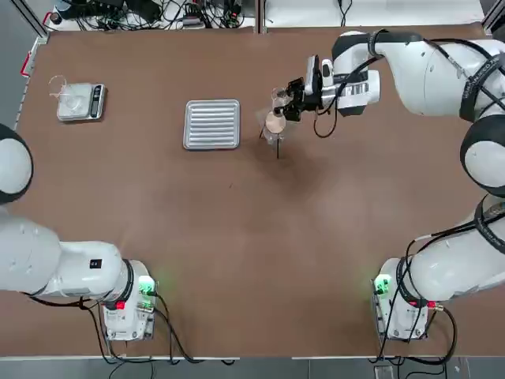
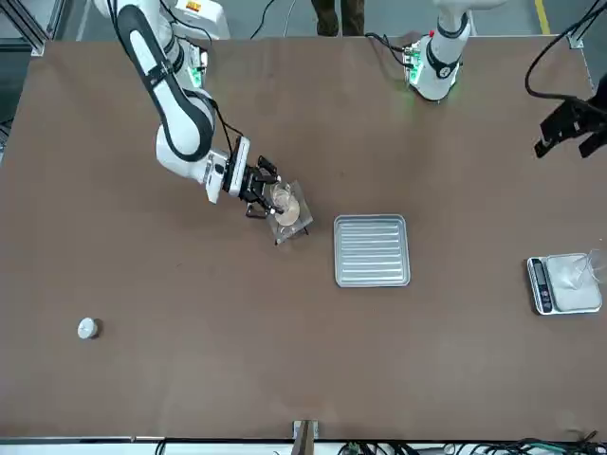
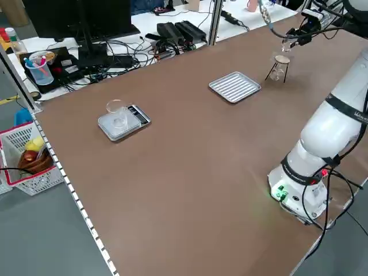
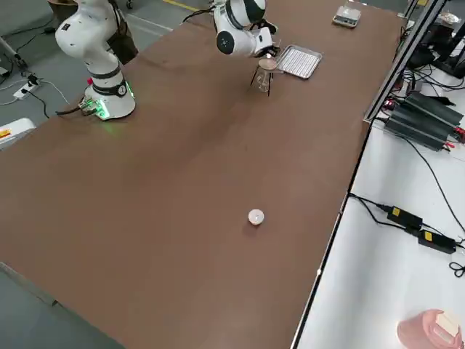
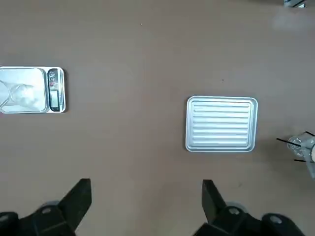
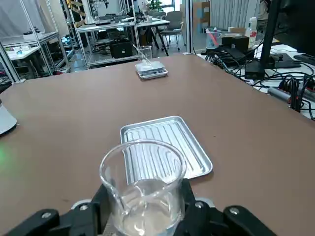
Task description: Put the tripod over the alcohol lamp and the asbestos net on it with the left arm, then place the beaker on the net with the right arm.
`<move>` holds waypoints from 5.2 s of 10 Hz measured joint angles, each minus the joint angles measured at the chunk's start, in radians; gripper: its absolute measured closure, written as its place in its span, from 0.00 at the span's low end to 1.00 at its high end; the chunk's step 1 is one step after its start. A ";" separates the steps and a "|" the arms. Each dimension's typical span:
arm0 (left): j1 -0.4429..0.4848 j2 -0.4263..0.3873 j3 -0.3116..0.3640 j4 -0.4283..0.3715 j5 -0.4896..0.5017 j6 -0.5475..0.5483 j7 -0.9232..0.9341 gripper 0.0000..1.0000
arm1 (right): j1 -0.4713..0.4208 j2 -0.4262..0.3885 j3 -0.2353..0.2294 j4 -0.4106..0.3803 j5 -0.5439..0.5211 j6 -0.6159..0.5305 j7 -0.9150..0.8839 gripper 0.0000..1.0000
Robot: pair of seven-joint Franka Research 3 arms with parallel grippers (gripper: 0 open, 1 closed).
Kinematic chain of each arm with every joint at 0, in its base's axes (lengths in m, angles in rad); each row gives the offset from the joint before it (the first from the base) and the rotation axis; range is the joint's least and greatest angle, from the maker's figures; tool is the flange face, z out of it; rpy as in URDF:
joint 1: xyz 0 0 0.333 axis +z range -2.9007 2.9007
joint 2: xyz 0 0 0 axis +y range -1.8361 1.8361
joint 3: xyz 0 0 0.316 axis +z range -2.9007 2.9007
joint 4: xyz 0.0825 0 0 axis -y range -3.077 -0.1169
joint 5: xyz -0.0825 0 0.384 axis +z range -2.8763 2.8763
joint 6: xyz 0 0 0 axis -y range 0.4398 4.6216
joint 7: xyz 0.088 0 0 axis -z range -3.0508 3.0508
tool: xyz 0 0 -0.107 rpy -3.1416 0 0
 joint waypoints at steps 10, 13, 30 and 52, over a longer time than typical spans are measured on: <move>0.015 0.020 0.000 -0.010 0.014 -0.002 0.003 0.01 | 0.039 0.083 0.000 0.005 0.081 0.002 -0.088 0.41; 0.007 0.064 -0.007 -0.012 0.068 -0.001 0.003 0.01 | 0.040 0.086 -0.003 0.012 0.083 0.002 -0.090 0.41; 0.016 0.062 -0.008 -0.001 0.091 0.031 0.003 0.01 | 0.040 0.101 -0.012 0.021 0.091 0.005 -0.098 0.15; 0.016 0.062 -0.007 0.000 0.091 0.045 0.003 0.01 | -0.990 0.019 0.718 -0.103 -0.394 0.012 0.107 0.00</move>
